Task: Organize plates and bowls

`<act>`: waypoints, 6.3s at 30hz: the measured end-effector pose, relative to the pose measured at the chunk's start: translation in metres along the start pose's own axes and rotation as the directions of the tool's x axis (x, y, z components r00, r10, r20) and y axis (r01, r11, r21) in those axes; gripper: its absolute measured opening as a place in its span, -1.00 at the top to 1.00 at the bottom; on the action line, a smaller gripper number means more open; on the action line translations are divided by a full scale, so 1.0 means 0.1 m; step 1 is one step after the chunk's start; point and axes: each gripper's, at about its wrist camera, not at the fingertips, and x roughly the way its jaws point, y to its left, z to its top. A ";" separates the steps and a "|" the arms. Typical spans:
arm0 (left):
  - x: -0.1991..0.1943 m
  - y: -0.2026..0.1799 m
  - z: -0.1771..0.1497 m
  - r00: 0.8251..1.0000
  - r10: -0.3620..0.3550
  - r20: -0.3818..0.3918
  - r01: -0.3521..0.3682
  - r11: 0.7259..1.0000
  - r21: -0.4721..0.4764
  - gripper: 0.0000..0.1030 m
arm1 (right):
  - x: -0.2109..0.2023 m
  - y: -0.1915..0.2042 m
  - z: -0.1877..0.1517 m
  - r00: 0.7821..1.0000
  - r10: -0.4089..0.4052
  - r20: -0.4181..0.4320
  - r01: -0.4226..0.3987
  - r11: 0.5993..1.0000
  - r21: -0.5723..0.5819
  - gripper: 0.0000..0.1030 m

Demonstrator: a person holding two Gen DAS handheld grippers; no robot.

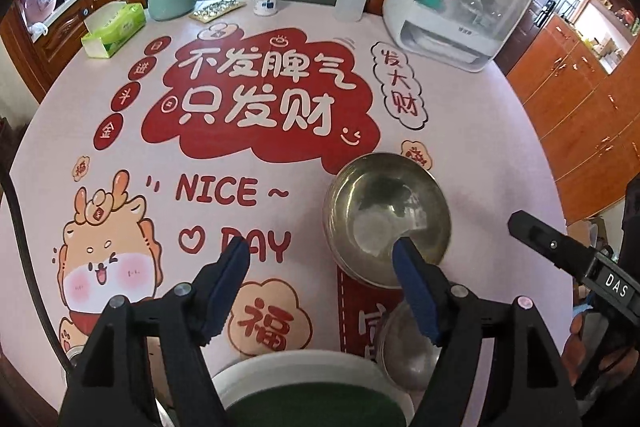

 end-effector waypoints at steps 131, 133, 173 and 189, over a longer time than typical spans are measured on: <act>-0.95 2.24 -1.67 0.982 0.027 -0.188 -0.054 0.988 -0.143 0.74 | 0.67 2.21 -2.05 0.932 0.107 -0.346 -0.126 0.991 -0.033 0.61; -0.90 2.29 -1.69 0.977 0.028 -0.212 -0.056 0.990 -0.128 0.74 | 0.71 2.22 -2.10 0.930 0.098 -0.353 -0.111 0.994 -0.016 0.62; -0.74 2.45 -1.39 0.978 -0.054 -0.202 0.065 0.997 0.045 0.00 | 0.63 2.10 -2.26 0.978 -0.029 -0.207 0.066 0.982 0.175 0.61; -1.01 1.93 -1.24 0.995 -0.042 -0.088 0.048 0.996 0.078 -0.20 | 0.13 1.79 -2.03 0.994 -0.085 -0.073 0.093 0.988 0.121 -0.04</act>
